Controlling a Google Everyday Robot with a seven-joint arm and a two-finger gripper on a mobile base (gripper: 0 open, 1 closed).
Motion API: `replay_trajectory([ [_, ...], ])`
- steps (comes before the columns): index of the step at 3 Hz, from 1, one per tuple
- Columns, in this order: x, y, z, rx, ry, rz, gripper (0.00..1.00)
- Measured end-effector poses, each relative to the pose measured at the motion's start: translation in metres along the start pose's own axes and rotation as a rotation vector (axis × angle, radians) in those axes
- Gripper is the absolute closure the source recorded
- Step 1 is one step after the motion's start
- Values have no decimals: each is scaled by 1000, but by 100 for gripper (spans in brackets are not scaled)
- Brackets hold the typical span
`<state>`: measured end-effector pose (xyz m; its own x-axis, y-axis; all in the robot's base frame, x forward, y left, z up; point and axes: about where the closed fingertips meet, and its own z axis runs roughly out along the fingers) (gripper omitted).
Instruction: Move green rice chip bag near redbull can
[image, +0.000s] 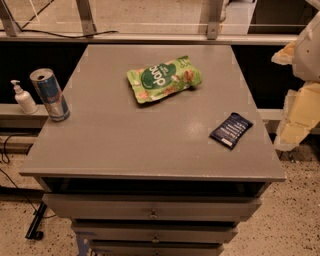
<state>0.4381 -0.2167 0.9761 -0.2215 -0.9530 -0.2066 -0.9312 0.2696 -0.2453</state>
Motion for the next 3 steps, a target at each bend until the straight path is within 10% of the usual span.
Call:
replay_trajectory([
  [3,-12,-30,9,66,-115,-6,0],
])
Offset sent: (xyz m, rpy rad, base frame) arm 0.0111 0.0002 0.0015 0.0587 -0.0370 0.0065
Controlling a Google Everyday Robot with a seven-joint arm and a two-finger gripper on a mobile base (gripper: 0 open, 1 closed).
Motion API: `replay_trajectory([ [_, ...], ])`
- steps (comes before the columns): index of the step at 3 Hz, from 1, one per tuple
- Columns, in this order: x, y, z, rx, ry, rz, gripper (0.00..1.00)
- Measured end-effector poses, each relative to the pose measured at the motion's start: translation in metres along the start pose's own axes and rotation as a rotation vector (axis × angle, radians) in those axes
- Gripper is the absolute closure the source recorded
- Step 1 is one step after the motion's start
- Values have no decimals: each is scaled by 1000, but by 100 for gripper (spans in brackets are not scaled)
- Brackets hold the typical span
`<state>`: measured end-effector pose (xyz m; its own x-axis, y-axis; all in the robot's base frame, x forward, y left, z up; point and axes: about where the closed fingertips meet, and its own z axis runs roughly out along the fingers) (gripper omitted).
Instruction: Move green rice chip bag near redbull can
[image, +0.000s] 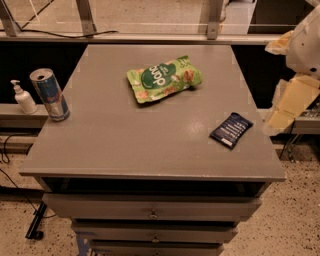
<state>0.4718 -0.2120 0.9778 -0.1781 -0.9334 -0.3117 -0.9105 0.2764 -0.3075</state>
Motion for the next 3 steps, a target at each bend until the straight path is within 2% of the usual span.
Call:
replay_trajectory([
  [1,-16,-42,26,48,-109,-26,0],
  [2,-41,-81,58,70,-213,-56,0],
  [3,-72,-113,92,57,-289,-95,0],
])
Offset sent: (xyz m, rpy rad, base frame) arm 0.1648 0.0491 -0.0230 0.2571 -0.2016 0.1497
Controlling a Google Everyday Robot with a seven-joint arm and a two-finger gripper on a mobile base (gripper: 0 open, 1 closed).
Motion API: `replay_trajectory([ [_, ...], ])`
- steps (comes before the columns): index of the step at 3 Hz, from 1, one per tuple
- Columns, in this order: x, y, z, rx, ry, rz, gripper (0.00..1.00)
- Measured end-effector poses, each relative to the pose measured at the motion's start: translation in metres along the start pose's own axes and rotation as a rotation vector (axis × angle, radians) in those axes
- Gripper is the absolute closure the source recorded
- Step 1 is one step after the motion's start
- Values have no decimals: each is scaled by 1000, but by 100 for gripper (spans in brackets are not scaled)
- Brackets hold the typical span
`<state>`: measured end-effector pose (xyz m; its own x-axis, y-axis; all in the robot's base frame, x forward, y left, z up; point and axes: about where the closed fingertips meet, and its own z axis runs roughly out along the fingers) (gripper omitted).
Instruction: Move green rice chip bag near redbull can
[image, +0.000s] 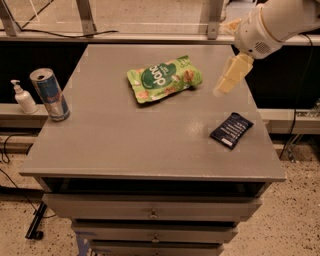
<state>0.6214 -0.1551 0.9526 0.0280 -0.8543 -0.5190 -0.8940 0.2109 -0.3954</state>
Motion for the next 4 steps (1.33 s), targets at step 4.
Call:
replay_trajectory([
  [4,2,-62,92,2,-34,37,0],
])
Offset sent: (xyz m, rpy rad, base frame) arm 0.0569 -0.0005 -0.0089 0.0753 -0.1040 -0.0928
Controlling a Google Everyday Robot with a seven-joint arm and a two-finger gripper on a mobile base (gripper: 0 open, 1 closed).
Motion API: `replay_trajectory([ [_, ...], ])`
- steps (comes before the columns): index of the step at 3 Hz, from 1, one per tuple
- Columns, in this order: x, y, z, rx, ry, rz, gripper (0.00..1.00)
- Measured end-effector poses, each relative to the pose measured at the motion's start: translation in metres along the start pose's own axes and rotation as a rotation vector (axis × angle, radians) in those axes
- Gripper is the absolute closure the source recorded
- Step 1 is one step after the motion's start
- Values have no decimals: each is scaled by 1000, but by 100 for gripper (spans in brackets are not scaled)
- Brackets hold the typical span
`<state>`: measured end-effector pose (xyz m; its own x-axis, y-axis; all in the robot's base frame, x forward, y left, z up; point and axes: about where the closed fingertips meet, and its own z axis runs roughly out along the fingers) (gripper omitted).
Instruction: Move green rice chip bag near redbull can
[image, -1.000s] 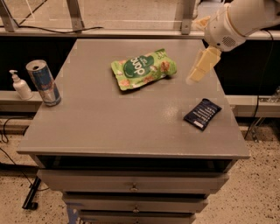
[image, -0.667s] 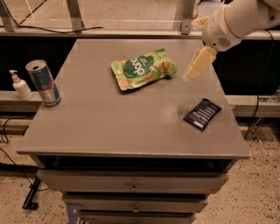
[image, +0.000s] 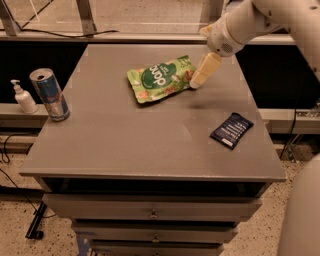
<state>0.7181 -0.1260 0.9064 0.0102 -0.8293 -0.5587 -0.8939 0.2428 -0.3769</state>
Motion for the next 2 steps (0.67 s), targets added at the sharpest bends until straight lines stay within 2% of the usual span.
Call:
replay_trajectory([
  [1,-4,-3,44,-75,0,-6,0],
  [2,-5,4,76,-141,4,1,17],
])
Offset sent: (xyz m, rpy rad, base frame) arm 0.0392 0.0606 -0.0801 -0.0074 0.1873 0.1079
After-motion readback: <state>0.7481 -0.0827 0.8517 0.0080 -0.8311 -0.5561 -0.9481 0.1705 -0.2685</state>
